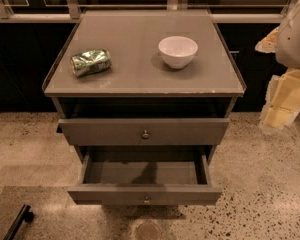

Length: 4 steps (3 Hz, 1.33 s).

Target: Close middle drawer

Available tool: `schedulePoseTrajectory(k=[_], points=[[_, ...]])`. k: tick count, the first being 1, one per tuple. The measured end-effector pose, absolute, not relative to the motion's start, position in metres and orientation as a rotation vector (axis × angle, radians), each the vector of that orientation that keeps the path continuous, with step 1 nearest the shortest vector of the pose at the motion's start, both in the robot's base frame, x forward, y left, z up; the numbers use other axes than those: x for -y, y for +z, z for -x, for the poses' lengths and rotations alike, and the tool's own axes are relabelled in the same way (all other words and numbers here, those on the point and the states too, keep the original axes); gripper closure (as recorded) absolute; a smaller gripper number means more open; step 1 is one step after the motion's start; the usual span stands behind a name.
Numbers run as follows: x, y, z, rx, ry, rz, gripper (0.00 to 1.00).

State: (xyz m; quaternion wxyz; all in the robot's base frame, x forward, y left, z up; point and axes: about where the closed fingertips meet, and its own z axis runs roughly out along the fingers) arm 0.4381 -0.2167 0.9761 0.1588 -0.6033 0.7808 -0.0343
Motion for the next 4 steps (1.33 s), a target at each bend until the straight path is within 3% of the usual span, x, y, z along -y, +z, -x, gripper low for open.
schedulePoseTrajectory(k=[2, 3, 4], points=[[0.223, 0.968, -0.436, -2.208, -0.083, 1.683, 0.00], [0.223, 0.928, -0.422, -2.136, 0.018, 1.654, 0.00], [0.213, 0.832, -0.407, -2.071, 0.267, 1.582, 0.00]])
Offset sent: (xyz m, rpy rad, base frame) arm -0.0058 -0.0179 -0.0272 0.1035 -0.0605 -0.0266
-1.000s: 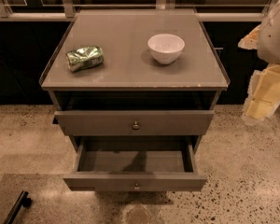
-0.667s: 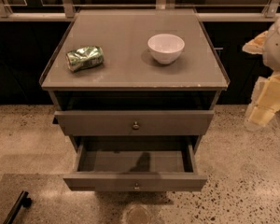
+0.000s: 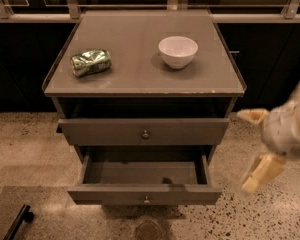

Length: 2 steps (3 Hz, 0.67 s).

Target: Close middle drawer

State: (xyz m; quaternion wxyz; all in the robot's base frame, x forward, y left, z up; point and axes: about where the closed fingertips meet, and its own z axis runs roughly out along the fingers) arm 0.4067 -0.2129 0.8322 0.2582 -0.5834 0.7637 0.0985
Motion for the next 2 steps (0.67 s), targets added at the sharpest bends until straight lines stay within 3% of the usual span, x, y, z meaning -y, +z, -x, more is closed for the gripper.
schedulePoseTrajectory(k=[1, 2], points=[[0.182, 0.718, -0.396, -2.054, 0.539, 1.453, 0.00], [0.170, 0.626, -0.405, -2.113, 0.636, 1.328, 0.00]])
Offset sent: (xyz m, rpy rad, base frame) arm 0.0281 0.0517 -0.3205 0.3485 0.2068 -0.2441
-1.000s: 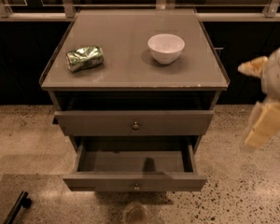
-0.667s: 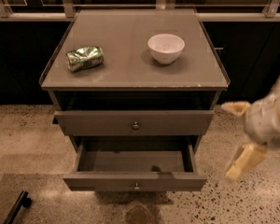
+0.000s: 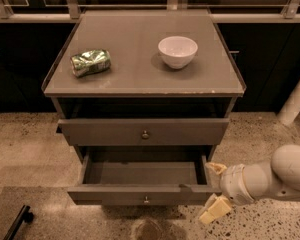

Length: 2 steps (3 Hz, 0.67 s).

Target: Close middle drawer

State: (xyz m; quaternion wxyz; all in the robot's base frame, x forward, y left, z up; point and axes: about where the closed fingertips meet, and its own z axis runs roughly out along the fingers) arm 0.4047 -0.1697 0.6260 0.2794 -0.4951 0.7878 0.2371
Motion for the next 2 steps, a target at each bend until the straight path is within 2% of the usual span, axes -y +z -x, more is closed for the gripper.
schedulePoseTrajectory(k=[1, 2], points=[[0.1730, 0.6117, -0.4183, -2.118, 0.604, 1.277, 0.19], [0.1729, 0.6122, -0.4183, -2.118, 0.603, 1.278, 0.42]])
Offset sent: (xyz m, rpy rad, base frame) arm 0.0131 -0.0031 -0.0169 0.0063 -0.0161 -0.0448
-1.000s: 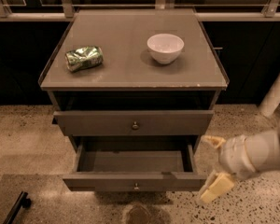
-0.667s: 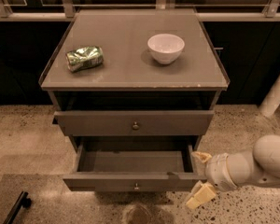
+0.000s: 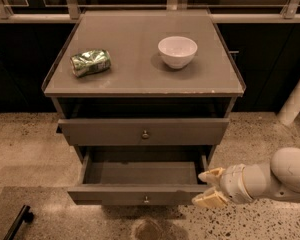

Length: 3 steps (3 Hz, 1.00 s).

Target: Close middle drawer

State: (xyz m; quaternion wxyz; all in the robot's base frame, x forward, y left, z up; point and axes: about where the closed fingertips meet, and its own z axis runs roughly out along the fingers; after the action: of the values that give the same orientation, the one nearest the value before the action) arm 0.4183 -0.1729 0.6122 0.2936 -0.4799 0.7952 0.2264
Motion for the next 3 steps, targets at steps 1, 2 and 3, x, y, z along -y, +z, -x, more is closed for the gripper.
schedulePoseTrajectory(k=[1, 2, 3], points=[[0.173, 0.612, -0.418, -2.118, 0.603, 1.278, 0.65], [0.185, 0.586, -0.423, -2.165, 0.600, 1.195, 0.89], [0.206, 0.538, -0.434, -2.173, 0.617, 1.043, 1.00]])
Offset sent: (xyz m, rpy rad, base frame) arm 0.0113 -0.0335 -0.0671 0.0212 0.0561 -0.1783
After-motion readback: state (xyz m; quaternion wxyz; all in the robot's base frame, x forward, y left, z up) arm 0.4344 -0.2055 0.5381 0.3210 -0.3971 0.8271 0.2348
